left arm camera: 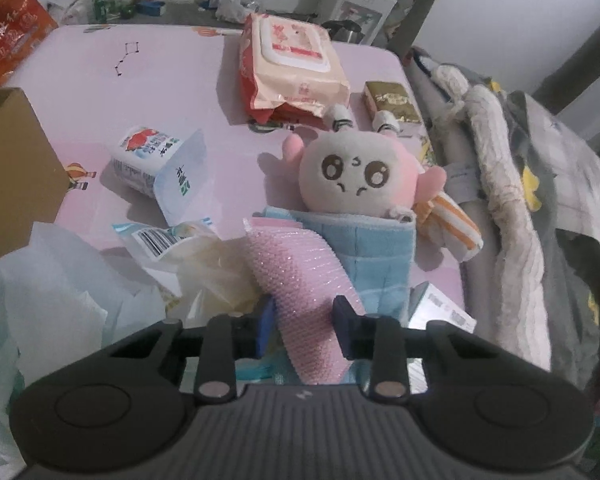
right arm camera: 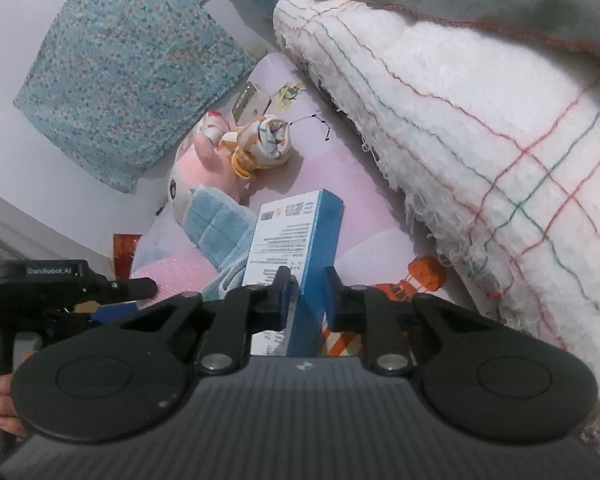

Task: Organize soft objects

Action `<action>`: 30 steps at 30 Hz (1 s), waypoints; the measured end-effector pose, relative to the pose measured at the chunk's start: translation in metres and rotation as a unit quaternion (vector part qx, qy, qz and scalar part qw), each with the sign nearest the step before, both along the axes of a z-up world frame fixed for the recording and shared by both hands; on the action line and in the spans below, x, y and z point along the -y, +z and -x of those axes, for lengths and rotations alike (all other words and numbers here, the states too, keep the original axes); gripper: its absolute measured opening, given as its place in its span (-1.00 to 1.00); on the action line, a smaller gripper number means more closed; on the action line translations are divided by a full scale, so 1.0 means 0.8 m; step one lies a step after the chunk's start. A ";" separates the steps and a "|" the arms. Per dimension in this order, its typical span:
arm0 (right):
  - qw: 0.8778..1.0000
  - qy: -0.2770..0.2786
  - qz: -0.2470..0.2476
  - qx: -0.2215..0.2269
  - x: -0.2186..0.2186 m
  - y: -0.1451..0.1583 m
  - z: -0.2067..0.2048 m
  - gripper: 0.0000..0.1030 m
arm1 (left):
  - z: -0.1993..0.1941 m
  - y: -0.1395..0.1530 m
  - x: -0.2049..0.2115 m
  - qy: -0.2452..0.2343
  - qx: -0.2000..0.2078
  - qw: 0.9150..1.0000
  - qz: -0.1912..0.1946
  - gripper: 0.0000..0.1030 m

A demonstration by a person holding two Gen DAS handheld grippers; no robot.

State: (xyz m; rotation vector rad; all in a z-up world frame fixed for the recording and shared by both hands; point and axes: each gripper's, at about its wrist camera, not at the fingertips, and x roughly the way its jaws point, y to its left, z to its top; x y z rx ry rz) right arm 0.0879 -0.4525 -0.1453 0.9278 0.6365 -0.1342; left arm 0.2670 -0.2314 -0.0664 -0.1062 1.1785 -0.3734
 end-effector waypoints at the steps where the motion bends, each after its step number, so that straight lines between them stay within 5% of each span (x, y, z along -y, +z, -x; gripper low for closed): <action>1: 1.000 0.001 -0.006 0.007 0.000 0.001 0.001 -0.88 | 0.002 0.003 0.000 -0.004 0.006 1.000 0.000 -0.40; 7: 0.997 0.030 -0.043 0.052 -0.011 0.004 -0.001 -0.83 | 0.012 0.012 0.004 -0.016 0.020 1.000 0.007 -0.41; 12: 0.999 0.023 0.009 0.037 -0.025 0.017 -0.012 -0.77 | 0.015 0.015 0.002 -0.015 0.027 0.999 0.009 -0.42; 15: 0.998 -0.005 0.067 0.000 -0.023 0.028 -0.013 -0.50 | 0.018 0.018 -0.002 -0.021 0.037 0.999 0.011 -0.43; 18: 0.995 0.011 0.094 -0.045 -0.024 0.026 -0.030 0.04 | 0.022 0.016 -0.001 -0.028 0.044 0.999 0.006 -0.43; 21: 0.991 0.016 0.120 -0.054 -0.034 0.026 -0.047 0.15 | 0.025 0.005 0.002 -0.033 0.037 0.999 -0.001 -0.44; 25: 0.991 0.040 0.117 -0.045 -0.044 0.030 -0.066 0.26 | 0.030 -0.001 0.005 -0.038 0.048 0.998 -0.010 -0.44; 30: 0.998 0.034 0.048 -0.009 -0.041 0.027 -0.068 0.24 | 0.031 0.000 0.004 -0.039 0.048 0.998 -0.010 -0.44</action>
